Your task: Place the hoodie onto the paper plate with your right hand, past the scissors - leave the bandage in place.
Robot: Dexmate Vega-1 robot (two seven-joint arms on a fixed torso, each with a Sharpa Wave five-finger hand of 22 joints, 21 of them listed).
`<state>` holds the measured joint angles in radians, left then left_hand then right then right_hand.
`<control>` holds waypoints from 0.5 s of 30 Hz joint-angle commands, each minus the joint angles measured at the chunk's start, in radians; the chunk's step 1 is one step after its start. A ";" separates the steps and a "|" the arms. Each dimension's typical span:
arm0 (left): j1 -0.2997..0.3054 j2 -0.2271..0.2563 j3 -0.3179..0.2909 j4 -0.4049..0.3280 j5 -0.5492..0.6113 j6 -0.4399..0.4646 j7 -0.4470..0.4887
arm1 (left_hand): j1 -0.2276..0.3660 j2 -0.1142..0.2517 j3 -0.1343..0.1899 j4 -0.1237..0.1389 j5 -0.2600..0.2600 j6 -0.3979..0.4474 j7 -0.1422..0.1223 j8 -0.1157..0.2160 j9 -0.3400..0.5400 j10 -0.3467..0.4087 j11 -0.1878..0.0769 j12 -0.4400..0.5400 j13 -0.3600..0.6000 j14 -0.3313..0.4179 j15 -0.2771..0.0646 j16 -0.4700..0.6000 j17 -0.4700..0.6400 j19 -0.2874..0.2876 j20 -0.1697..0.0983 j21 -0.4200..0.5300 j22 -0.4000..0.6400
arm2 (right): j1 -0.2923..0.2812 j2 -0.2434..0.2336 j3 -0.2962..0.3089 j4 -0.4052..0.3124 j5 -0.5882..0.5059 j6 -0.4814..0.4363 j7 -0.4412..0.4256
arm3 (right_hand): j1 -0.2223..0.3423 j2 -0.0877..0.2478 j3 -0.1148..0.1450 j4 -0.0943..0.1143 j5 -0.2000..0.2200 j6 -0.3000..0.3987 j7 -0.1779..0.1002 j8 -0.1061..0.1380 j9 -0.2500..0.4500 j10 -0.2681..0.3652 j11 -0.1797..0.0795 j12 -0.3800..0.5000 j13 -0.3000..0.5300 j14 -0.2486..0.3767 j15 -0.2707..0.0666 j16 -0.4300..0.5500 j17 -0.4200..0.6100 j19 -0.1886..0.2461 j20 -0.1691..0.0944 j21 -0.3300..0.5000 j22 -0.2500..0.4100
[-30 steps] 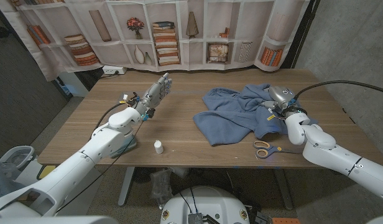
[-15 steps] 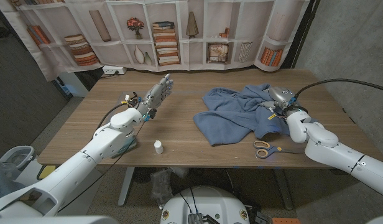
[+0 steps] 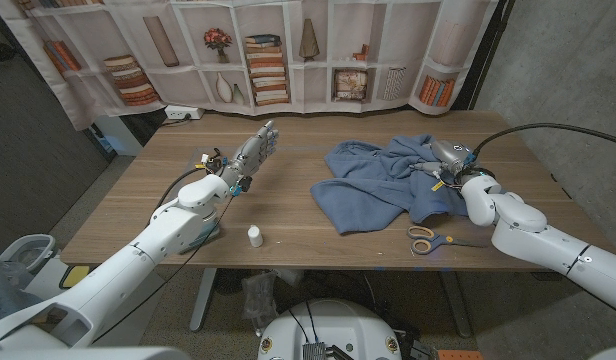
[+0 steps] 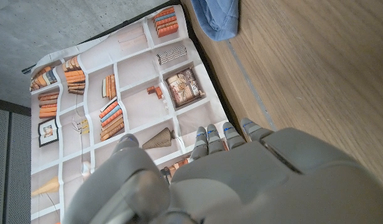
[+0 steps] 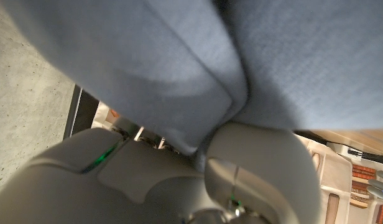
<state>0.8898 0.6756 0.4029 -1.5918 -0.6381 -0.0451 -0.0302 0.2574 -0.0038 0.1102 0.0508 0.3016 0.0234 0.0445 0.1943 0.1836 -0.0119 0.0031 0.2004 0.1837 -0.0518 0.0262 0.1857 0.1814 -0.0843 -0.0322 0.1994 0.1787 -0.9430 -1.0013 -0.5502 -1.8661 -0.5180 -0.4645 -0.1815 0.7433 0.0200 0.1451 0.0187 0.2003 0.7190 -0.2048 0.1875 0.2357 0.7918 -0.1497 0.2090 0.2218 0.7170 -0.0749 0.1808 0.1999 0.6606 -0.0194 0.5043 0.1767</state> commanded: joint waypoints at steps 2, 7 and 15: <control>-0.002 -0.001 0.001 -0.001 0.001 0.003 0.001 | 0.011 -0.001 -0.002 -0.003 -0.002 0.004 0.004 0.006 0.005 0.000 0.001 0.002 0.005 -0.003 0.004 0.004 0.003 -0.007 -0.009 0.005 0.005 | -0.011 -0.022 0.019 -0.047 0.024 -0.029 0.026 | -0.009 -0.016 -0.006 0.005 0.015 -0.036 0.003 0.000 -0.001 -0.046 0.003 -0.005 0.006 -0.045 -0.040 -0.003 -0.001 -0.058 0.046 -0.036 0.004; -0.006 -0.004 0.003 0.002 0.003 0.002 -0.002 | 0.012 0.000 -0.002 -0.003 -0.002 0.005 0.005 0.006 0.005 0.000 0.000 0.001 0.005 -0.003 0.004 0.004 0.003 -0.006 -0.009 0.005 0.005 | -0.023 -0.033 0.027 -0.066 0.032 -0.044 0.031 | -0.025 -0.023 -0.013 0.008 0.022 -0.091 0.007 -0.005 -0.004 -0.114 0.014 -0.010 0.010 -0.104 -0.016 -0.005 -0.002 -0.095 0.076 -0.066 0.004; -0.009 -0.009 0.006 0.012 0.001 -0.002 -0.007 | 0.013 0.001 -0.003 -0.004 -0.002 0.006 0.005 0.007 0.005 0.001 0.001 0.002 0.005 -0.002 0.004 0.004 0.003 -0.006 -0.007 0.005 0.005 | -0.039 -0.057 0.042 -0.086 0.054 -0.032 0.039 | -0.055 -0.055 -0.035 0.011 0.040 -0.198 0.005 -0.009 -0.006 -0.233 0.021 -0.016 0.014 -0.196 0.029 -0.007 -0.002 -0.140 0.116 -0.110 0.005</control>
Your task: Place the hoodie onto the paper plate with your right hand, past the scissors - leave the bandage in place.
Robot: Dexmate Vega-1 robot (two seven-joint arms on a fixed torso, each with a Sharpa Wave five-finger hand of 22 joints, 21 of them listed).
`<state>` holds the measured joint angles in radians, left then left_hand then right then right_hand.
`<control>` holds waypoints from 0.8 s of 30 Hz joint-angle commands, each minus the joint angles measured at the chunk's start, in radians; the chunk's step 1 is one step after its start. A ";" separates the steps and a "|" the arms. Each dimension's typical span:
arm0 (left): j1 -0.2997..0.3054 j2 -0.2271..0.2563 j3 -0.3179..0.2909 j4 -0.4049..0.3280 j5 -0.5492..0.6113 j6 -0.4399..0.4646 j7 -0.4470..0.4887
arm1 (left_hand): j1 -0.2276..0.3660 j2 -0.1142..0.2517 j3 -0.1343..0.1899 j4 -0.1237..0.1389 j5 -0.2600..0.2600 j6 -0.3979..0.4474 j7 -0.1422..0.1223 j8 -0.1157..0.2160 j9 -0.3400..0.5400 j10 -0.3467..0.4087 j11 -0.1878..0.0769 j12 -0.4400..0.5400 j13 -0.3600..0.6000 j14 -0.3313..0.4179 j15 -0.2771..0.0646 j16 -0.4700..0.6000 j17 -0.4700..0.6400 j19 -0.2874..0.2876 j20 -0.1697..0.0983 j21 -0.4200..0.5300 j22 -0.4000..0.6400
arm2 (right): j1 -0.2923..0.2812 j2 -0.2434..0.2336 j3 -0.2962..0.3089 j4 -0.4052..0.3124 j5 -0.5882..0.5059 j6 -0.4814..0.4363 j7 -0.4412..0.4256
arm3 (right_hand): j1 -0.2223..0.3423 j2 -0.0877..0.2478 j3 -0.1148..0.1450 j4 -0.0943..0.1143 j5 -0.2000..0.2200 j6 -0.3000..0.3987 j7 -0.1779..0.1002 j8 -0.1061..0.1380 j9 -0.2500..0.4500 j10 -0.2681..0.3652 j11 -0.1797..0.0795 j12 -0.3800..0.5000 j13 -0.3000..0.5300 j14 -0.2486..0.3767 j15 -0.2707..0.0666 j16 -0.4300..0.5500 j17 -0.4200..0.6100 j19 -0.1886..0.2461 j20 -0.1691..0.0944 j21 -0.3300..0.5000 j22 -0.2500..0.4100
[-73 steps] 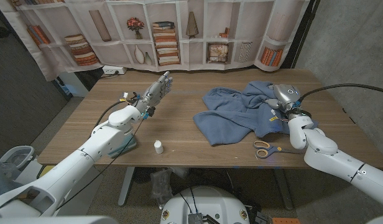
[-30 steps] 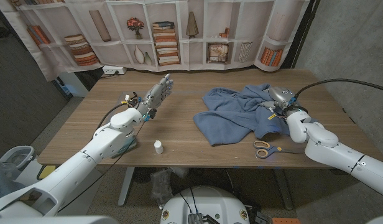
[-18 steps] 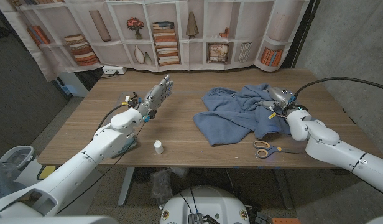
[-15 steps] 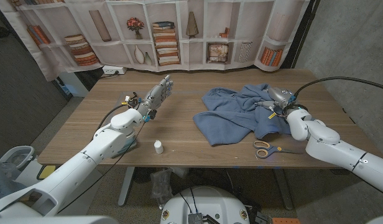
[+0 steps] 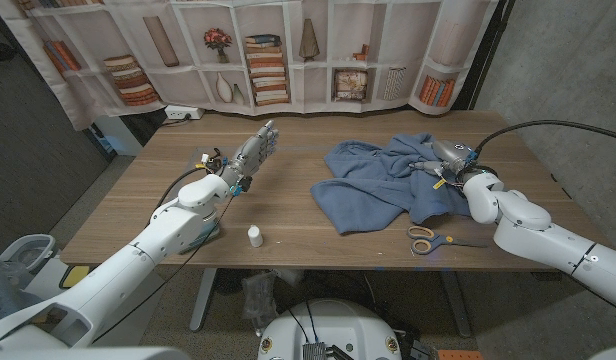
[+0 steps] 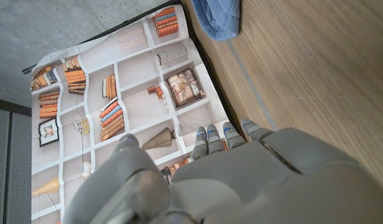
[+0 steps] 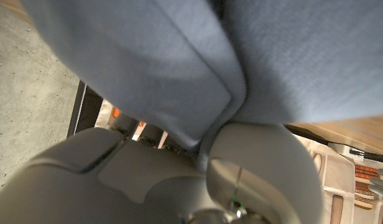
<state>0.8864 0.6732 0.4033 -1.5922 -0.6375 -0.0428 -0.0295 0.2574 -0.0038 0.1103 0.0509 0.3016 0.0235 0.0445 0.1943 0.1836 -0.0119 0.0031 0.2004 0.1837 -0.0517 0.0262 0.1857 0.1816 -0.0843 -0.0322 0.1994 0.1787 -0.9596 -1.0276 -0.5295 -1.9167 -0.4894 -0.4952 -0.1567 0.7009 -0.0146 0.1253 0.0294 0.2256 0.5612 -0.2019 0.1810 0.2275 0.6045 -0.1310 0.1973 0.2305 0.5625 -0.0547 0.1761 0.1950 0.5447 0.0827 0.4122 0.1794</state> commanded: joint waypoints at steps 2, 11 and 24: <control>-0.006 -0.007 0.006 0.013 0.000 -0.005 -0.009 | 0.014 0.001 -0.004 -0.004 -0.002 0.006 0.005 0.007 0.005 0.000 0.001 0.002 0.005 -0.002 0.004 0.005 0.003 -0.006 -0.007 0.005 0.005 | -0.022 -0.034 0.021 -0.040 0.027 -0.001 0.019 | -0.023 -0.027 -0.021 0.002 0.024 -0.077 0.008 -0.003 0.001 -0.084 0.010 -0.006 0.005 -0.074 0.013 -0.002 0.003 -0.033 0.022 -0.030 0.003; -0.004 -0.009 0.007 0.018 -0.002 -0.009 -0.014 | 0.015 0.002 -0.005 -0.004 -0.003 0.006 0.005 0.007 0.005 0.001 0.001 0.002 0.005 -0.001 0.005 0.005 0.004 -0.006 -0.007 0.005 0.005 | -0.016 -0.051 0.020 -0.065 0.036 -0.007 0.065 | -0.049 -0.052 -0.043 0.005 0.065 -0.213 0.027 -0.003 -0.002 -0.212 0.045 -0.009 0.001 -0.191 0.061 -0.003 0.001 -0.094 0.068 -0.087 0.003; 0.007 -0.006 0.003 0.022 -0.008 -0.020 -0.022 | 0.017 0.003 -0.007 -0.005 -0.004 0.006 0.003 0.007 0.005 0.001 0.002 0.002 0.006 -0.001 0.007 0.005 0.004 -0.006 -0.007 0.005 0.005 | 0.000 -0.068 0.018 -0.120 0.055 -0.063 0.149 | -0.101 -0.097 -0.093 0.017 0.132 -0.427 0.073 -0.006 -0.011 -0.387 0.103 -0.010 -0.011 -0.345 0.138 -0.002 -0.004 -0.170 0.133 -0.168 0.002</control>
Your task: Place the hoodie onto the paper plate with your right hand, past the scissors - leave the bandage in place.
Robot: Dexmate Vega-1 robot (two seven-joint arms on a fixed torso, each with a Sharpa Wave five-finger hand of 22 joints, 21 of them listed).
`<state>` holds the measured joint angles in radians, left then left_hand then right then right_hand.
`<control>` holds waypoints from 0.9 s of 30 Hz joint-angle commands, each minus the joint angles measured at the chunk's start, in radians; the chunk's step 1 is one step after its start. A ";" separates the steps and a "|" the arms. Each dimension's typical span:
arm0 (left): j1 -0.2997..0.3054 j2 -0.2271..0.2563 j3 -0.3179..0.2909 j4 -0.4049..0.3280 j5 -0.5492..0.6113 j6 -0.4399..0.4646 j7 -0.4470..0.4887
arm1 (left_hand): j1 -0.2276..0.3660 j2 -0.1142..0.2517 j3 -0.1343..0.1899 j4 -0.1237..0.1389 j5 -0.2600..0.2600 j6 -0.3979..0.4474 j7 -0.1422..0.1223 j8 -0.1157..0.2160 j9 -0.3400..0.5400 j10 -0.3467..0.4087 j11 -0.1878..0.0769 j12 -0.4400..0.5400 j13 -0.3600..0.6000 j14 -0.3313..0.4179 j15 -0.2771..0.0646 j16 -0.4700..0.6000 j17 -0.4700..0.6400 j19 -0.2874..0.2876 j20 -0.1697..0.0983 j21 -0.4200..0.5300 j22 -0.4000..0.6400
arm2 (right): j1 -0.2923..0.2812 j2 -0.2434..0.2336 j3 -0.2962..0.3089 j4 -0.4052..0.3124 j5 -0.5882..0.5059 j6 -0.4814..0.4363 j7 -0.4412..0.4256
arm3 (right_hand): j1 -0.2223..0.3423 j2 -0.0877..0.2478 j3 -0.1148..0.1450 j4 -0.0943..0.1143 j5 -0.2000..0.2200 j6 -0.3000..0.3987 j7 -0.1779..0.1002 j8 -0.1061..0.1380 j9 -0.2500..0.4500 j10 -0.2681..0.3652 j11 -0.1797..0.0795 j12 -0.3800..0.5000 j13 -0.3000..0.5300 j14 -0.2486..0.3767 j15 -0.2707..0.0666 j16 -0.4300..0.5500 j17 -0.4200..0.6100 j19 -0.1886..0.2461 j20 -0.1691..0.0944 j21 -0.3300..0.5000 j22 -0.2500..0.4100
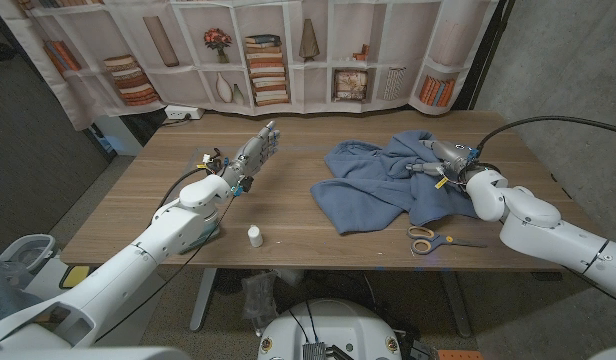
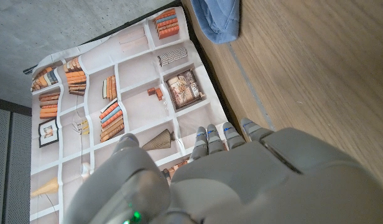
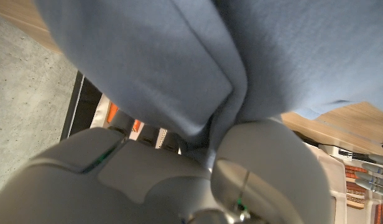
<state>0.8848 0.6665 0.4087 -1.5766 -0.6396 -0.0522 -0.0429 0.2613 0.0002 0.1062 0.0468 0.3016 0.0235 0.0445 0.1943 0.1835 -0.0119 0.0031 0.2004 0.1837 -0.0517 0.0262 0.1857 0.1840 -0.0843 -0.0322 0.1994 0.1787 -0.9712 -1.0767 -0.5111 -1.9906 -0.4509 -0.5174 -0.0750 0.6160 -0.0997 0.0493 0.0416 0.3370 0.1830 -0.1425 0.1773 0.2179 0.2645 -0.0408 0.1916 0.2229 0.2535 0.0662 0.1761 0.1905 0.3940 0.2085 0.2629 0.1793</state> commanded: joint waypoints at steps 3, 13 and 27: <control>0.011 0.002 -0.005 0.006 -0.007 -0.014 -0.010 | 0.013 -0.001 -0.004 0.000 -0.004 0.008 0.005 0.007 0.006 0.002 0.001 0.002 0.006 -0.002 0.007 0.004 0.001 -0.006 -0.007 0.005 0.005 | 0.017 -0.029 0.004 -0.057 0.039 -0.045 0.099 | -0.033 -0.025 -0.036 0.010 0.042 -0.099 0.021 0.000 -0.005 -0.106 0.029 -0.007 -0.007 -0.082 0.032 -0.004 0.000 -0.042 0.008 -0.040 0.003; 0.023 0.008 -0.008 -0.002 -0.011 -0.017 -0.011 | 0.014 0.000 -0.005 0.000 -0.004 0.010 0.003 0.008 0.006 0.000 0.000 0.002 0.006 -0.001 0.007 0.005 0.001 -0.007 -0.007 0.005 0.005 | 0.045 -0.048 -0.009 -0.115 0.051 -0.129 0.182 | -0.066 -0.034 -0.070 0.021 0.087 -0.179 0.052 0.003 -0.012 -0.236 0.089 -0.009 -0.016 -0.164 0.074 0.000 -0.002 -0.100 0.009 -0.072 0.003; 0.046 0.016 -0.018 -0.016 -0.018 -0.026 -0.007 | 0.015 0.002 -0.007 0.000 -0.005 0.008 0.002 0.006 0.006 0.001 0.002 0.002 0.006 0.002 0.008 0.006 0.002 -0.006 -0.006 0.005 0.005 | 0.042 -0.093 0.013 -0.234 0.094 -0.241 0.216 | -0.087 -0.038 -0.090 0.029 0.105 -0.232 0.071 0.000 -0.016 -0.291 0.110 -0.009 -0.021 -0.197 0.083 0.000 -0.004 -0.118 0.009 -0.075 0.003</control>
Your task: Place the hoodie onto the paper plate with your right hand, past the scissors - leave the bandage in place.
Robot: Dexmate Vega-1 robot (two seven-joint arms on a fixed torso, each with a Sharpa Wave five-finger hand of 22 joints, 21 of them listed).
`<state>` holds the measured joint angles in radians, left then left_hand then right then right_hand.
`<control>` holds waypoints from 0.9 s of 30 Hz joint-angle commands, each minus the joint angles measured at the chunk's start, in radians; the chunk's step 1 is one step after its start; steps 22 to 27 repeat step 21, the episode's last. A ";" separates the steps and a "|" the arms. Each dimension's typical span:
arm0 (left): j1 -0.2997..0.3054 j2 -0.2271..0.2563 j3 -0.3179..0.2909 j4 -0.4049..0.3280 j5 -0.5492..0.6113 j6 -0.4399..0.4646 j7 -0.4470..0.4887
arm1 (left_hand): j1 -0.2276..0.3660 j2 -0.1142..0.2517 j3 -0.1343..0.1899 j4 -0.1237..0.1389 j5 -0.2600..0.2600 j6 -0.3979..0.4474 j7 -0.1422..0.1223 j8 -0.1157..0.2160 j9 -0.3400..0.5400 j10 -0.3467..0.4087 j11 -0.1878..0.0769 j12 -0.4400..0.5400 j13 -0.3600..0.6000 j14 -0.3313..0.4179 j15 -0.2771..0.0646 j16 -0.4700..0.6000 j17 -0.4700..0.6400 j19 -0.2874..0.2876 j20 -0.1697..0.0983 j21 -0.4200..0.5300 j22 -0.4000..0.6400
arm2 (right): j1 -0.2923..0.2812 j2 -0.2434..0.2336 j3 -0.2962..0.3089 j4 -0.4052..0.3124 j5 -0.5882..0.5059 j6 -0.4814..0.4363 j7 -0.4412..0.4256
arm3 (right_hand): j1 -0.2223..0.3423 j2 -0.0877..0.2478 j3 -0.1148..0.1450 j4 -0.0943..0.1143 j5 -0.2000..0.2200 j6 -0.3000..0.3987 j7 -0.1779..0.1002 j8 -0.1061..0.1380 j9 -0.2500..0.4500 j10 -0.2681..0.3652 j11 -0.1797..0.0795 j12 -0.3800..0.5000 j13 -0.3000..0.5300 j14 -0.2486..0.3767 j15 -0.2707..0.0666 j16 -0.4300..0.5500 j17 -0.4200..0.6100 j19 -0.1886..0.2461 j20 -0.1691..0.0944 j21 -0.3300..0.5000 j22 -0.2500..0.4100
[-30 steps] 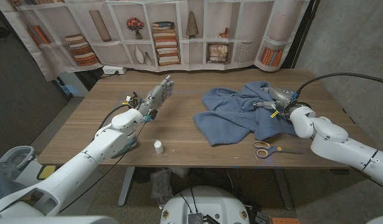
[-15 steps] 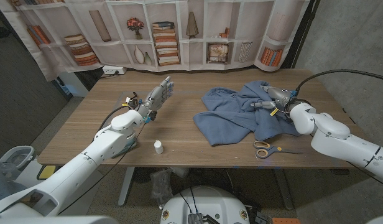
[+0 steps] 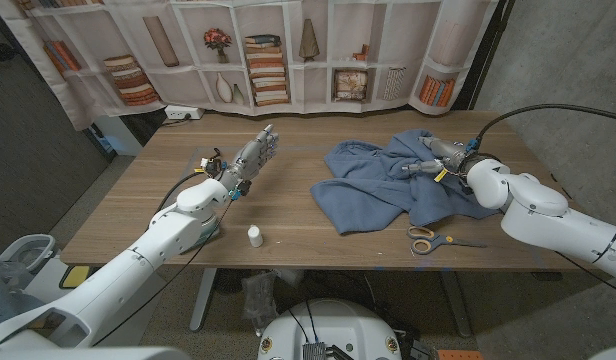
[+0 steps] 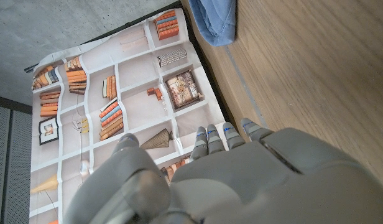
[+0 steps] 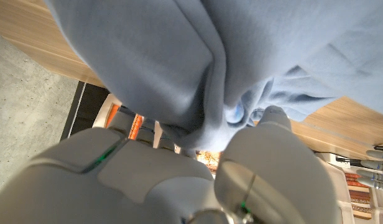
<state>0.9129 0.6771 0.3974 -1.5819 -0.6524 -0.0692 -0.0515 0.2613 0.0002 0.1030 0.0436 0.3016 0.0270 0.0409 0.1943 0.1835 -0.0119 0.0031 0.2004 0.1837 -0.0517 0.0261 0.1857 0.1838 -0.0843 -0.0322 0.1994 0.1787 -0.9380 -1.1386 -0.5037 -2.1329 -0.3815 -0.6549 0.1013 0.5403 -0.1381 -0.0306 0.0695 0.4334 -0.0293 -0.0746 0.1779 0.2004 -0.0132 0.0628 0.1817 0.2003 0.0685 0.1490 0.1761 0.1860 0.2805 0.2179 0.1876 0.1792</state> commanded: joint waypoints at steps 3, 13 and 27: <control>0.022 0.007 -0.009 -0.012 -0.006 -0.015 0.001 | 0.016 0.002 -0.004 0.003 -0.005 0.004 0.006 0.006 0.006 0.001 0.001 0.002 0.006 0.002 0.008 0.006 0.002 -0.006 -0.006 0.006 0.005 | 0.003 -0.036 0.010 -0.106 0.023 -0.114 0.018 | -0.016 -0.001 -0.015 0.003 0.011 -0.035 0.010 -0.002 0.001 -0.018 0.012 0.004 0.000 -0.018 0.001 0.001 0.001 -0.007 0.000 0.001 0.003; -0.001 -0.010 0.002 0.034 -0.014 -0.026 -0.035 | 0.017 0.003 -0.006 0.003 -0.005 0.003 0.006 0.006 0.006 0.002 0.000 0.003 0.006 0.003 0.009 0.006 0.002 -0.005 -0.005 0.006 0.005 | 0.011 -0.064 0.006 -0.170 -0.001 -0.204 0.010 | -0.028 -0.002 -0.024 0.009 0.015 -0.052 0.021 -0.001 -0.001 -0.027 0.022 0.007 -0.001 -0.021 0.001 0.004 0.000 -0.010 0.000 0.001 0.003; -0.034 -0.022 0.023 0.034 -0.003 -0.012 -0.050 | 0.018 0.004 -0.007 0.003 -0.006 0.003 0.006 0.006 0.006 0.002 0.001 0.002 0.006 0.003 0.007 0.006 0.002 -0.005 -0.005 0.006 0.005 | 0.020 -0.076 0.017 -0.171 0.012 -0.195 -0.012 | -0.041 -0.002 -0.032 0.014 0.016 -0.047 0.023 0.005 -0.002 -0.021 0.019 0.013 -0.002 -0.018 -0.001 0.007 0.001 -0.012 0.000 0.002 0.004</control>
